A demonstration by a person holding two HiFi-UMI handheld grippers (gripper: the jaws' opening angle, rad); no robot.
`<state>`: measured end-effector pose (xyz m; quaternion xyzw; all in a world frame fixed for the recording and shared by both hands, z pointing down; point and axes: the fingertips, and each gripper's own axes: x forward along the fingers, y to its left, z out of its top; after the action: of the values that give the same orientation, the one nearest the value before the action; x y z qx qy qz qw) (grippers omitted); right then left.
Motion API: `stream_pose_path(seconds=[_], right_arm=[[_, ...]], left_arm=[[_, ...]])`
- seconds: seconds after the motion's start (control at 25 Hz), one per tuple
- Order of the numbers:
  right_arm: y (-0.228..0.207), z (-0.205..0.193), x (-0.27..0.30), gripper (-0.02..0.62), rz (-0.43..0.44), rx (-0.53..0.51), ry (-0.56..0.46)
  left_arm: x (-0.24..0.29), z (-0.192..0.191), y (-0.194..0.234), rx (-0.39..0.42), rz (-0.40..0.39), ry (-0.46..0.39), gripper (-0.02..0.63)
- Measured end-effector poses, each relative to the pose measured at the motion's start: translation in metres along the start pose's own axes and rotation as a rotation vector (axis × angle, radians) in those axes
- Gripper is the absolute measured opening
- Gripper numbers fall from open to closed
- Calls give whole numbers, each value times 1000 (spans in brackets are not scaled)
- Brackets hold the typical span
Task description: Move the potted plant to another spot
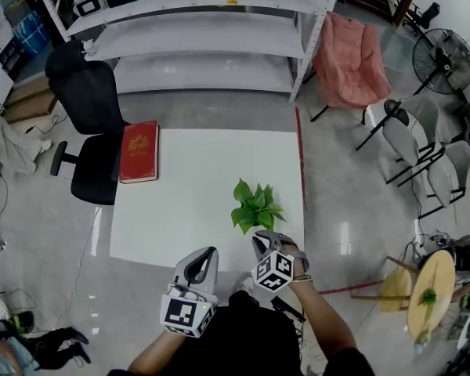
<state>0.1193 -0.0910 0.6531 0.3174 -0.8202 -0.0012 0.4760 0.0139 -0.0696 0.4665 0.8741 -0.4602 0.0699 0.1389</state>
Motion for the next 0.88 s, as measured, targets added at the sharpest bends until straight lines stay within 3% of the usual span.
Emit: stream_pose_path(seconds=[0.32,0.88], right_arm=[[-6,-21,36,14,-31,-155,140],[-10,-39,60,57,-13,-306,291]], left_arm=[[3,-1,2,-7,-13,2,17],[1,-4,10,-33,-12,8,17]])
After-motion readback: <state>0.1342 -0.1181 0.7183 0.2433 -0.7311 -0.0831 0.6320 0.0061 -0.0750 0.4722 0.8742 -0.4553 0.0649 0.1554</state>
